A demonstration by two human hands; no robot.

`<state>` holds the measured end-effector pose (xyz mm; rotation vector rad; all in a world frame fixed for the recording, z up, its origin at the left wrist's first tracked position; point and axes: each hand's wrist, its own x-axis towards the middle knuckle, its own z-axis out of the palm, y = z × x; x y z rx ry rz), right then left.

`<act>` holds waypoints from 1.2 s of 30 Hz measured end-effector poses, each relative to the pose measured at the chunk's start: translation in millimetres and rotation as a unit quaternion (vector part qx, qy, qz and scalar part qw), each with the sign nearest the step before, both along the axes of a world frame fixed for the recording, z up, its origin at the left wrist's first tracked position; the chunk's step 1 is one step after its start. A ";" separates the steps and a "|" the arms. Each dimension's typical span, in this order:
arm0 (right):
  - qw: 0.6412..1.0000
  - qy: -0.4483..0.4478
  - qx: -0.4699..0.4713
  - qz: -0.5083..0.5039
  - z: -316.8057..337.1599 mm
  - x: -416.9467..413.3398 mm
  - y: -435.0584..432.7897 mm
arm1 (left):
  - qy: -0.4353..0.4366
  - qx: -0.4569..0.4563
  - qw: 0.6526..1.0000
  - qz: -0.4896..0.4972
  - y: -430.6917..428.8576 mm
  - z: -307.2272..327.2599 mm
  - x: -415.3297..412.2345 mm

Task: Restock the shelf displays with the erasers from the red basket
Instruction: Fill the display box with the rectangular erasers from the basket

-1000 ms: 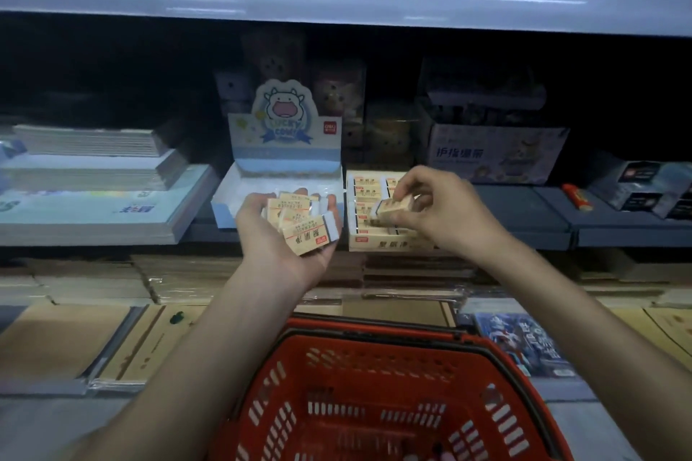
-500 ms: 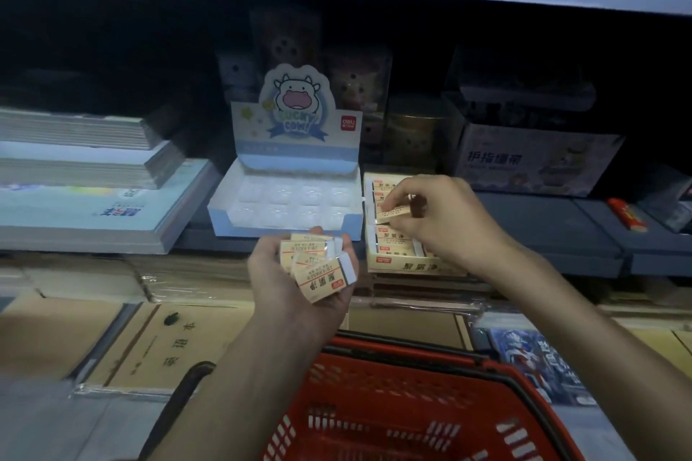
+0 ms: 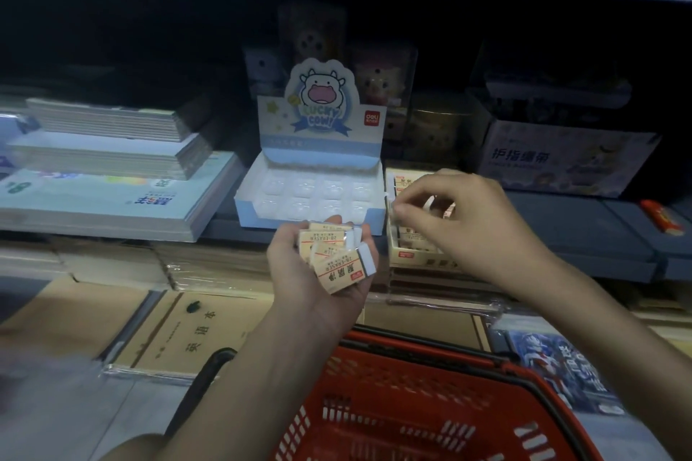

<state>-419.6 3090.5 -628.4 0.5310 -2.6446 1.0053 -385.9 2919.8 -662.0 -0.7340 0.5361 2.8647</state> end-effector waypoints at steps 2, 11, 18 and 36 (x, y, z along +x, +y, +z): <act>0.992 -0.082 -0.062 0.073 10.4 19.1 -16.0 | 0.010 -0.001 1.000 0.007 0.4 1.3 0.4; 0.990 -0.026 0.110 0.081 -6.3 37.6 -35.1 | 0.023 -0.017 0.999 0.024 2.7 -3.8 0.8; 0.997 -0.024 0.035 0.071 10.1 37.8 -28.2 | 0.049 -0.011 0.998 0.029 4.1 -1.6 -1.8; 0.887 -0.242 -0.391 0.034 25.5 -14.1 51.8 | -0.018 0.040 0.996 0.073 7.6 -2.5 -2.9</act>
